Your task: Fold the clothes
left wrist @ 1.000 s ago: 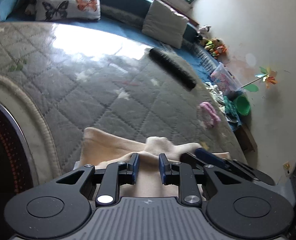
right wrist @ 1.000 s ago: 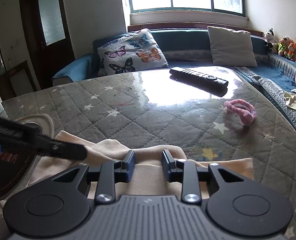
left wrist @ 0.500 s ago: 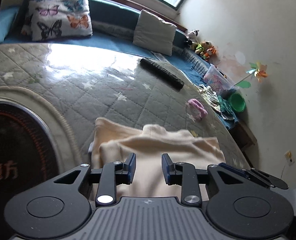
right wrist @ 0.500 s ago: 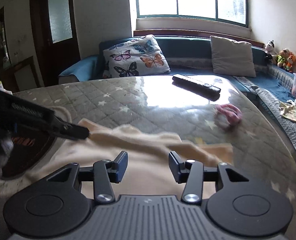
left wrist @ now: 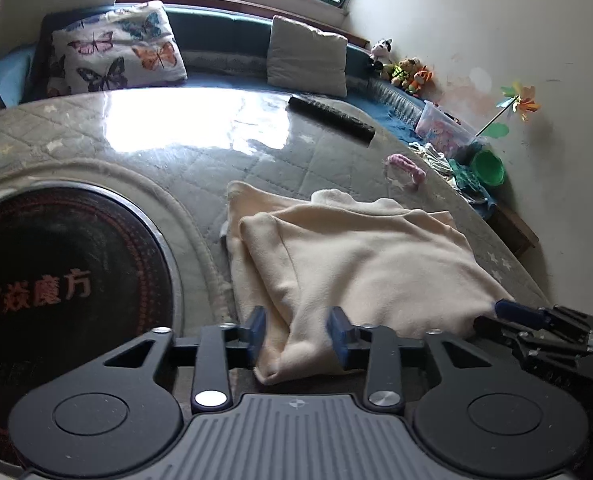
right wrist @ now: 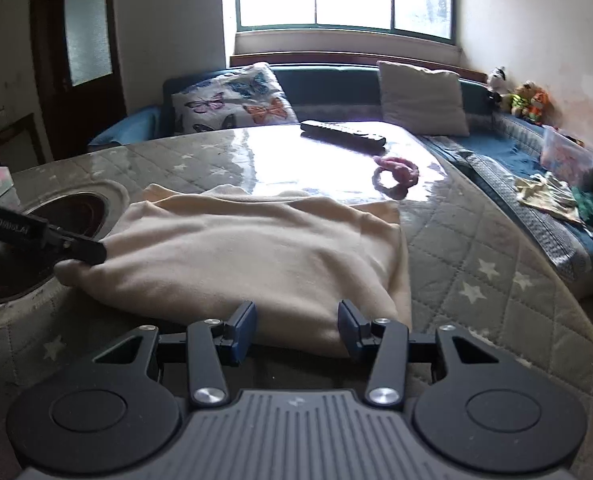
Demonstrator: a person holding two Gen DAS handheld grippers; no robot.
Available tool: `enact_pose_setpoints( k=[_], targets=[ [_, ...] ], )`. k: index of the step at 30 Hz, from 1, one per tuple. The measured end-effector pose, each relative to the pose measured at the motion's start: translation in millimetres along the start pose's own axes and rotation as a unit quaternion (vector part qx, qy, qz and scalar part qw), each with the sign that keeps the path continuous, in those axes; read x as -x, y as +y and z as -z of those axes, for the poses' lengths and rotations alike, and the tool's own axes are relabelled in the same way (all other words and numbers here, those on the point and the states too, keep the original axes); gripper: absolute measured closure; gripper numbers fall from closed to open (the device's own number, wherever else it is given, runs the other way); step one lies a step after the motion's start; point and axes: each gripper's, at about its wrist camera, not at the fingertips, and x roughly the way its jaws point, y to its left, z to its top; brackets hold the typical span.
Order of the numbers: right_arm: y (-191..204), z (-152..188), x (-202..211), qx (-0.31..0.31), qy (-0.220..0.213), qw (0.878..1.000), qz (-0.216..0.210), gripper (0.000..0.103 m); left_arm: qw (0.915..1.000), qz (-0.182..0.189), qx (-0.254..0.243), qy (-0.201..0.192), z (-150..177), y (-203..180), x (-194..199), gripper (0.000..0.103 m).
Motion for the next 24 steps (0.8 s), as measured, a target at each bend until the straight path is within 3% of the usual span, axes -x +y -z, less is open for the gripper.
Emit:
enact_pose_setpoints(
  k=[8, 16, 24],
  targets=[
    [25.8, -9.2, -6.4, -0.013, -0.003, 1.000, 0.022, 0.053, 0.9992, 0.022, -0.027, -0.018, 7.4, 5.1, 18.2, 0.039],
    [63.8, -13.1, -27.6, -0.018, 0.005, 0.999, 0.045, 0.051, 0.9969, 0.031, -0.058, -0.042, 9.3, 12.1, 30.2, 0.001],
    [75.6, -2.2, -14.0, -0.003, 0.009, 0.997, 0.074, 0.042, 0.9955, 0.039, -0.068, -0.054, 13.2, 12.8, 45.3, 0.000]
  ],
)
